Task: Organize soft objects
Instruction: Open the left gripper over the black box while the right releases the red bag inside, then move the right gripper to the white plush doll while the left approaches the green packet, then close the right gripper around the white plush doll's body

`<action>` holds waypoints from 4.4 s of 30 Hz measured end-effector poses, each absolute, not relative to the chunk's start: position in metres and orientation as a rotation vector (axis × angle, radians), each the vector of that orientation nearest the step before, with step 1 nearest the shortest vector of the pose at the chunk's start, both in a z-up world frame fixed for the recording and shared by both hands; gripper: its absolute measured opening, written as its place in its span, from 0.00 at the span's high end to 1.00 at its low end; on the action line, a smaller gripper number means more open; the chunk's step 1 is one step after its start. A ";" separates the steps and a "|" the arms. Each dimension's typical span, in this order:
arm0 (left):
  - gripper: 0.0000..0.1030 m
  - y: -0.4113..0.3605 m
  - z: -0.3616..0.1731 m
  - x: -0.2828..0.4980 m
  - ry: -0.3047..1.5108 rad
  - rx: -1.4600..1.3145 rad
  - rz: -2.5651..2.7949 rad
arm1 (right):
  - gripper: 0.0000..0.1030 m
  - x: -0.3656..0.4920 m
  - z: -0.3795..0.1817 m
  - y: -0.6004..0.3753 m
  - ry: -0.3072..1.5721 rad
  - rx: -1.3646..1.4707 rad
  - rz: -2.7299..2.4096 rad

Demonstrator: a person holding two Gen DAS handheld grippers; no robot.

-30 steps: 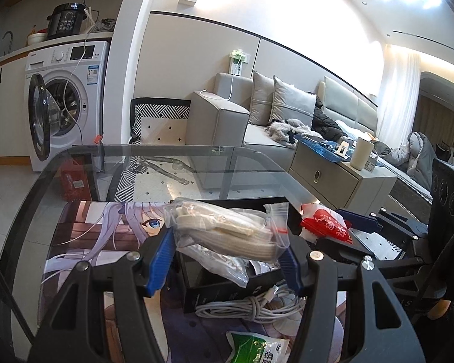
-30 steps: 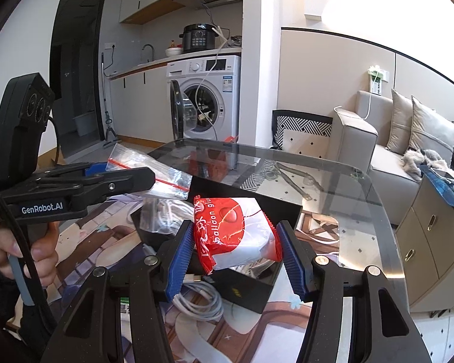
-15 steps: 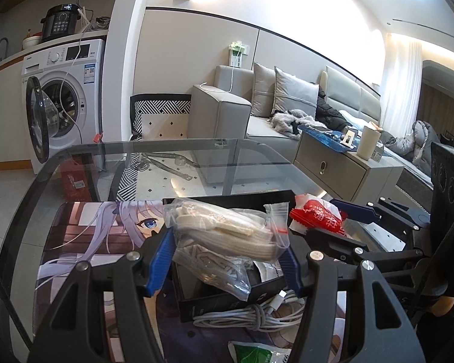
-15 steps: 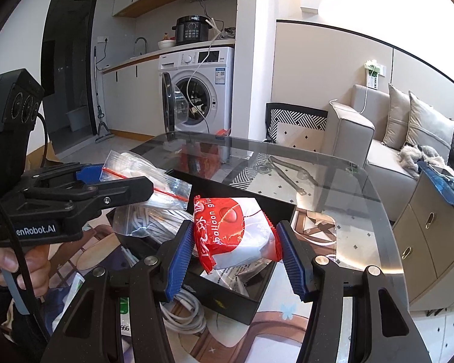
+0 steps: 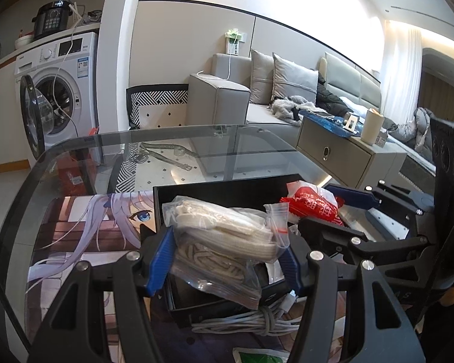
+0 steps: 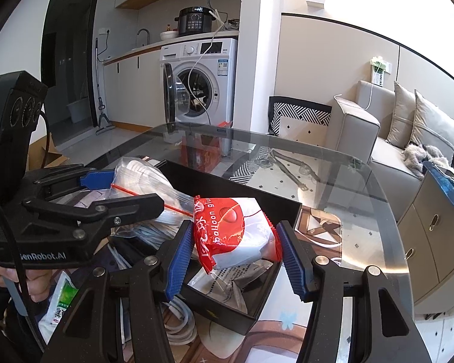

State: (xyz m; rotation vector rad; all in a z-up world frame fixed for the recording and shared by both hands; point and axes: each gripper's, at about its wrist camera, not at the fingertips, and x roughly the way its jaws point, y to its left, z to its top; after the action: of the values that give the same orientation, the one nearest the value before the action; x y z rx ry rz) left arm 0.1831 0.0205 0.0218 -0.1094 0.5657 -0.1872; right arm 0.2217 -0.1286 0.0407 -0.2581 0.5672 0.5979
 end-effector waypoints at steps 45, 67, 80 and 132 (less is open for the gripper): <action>0.00 0.037 0.049 0.122 0.528 -0.058 -0.115 | 0.01 0.146 0.055 -0.167 0.559 -0.203 0.607; 0.00 0.054 0.035 0.055 0.540 -0.103 -0.079 | 0.01 0.067 0.024 -0.168 0.686 -0.141 0.606; 0.00 0.060 0.018 0.035 0.569 -0.114 -0.073 | 0.01 0.048 -0.007 -0.132 0.755 -0.101 0.664; 0.00 0.052 0.001 0.047 0.637 -0.107 -0.085 | 0.00 0.057 -0.028 -0.132 0.737 -0.175 0.655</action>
State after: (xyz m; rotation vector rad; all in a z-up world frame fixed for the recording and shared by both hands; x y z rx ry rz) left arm 0.0469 0.0519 0.0012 -0.1075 0.6367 -0.0848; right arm 0.0565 -0.1319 -0.0281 -0.1753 0.7373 0.6546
